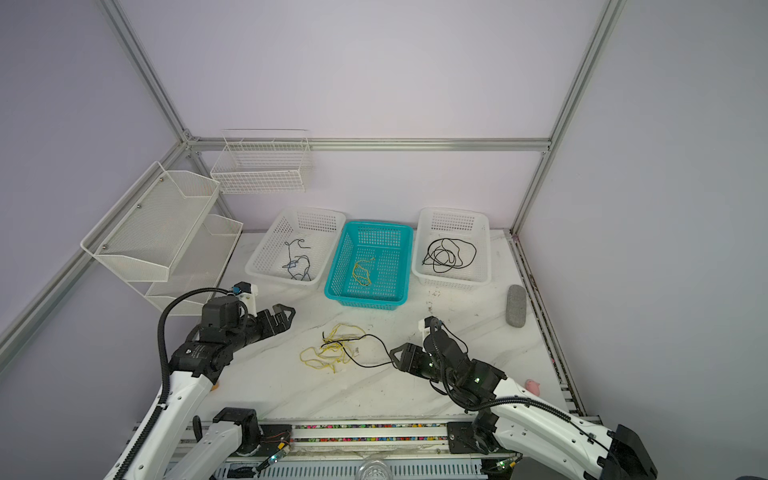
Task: Untangle the cables
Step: 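Lower the right gripper to the tangle and grasp a black wire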
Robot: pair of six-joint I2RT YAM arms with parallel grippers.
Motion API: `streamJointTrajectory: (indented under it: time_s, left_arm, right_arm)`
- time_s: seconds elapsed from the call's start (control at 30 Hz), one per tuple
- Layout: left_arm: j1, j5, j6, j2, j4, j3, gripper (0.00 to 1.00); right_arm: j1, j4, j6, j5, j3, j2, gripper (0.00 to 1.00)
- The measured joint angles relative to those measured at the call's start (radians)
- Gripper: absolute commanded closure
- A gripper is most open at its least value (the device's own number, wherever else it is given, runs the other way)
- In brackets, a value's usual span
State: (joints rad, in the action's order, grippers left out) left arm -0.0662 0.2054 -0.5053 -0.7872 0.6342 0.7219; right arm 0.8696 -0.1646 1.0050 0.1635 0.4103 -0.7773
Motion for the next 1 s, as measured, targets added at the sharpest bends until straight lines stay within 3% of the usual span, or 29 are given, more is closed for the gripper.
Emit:
streamJointTrajectory:
  time_s: [0.3,0.6,0.77,1.0]
  left_arm:
    - [0.0,0.001,0.0,-0.019,-0.001,0.0,0.0]
    - [0.0,0.002,0.0,-0.036,-0.004,0.0,0.0]
    - [0.0,0.006,0.0,-0.036,-0.004,0.0,0.0]
    - [-0.002,0.026,-0.007,-0.048,-0.005,0.0,0.0]
  right_arm:
    - [0.0,0.116,0.154,0.151,-0.044,-0.104,0.36]
    - [0.0,0.231,0.214,0.224,-0.044,-0.27,0.41]
    - [0.0,0.272,0.208,0.201,-0.039,-0.284,0.5]
    - [0.0,0.29,0.135,0.155,0.04,-0.353,0.77]
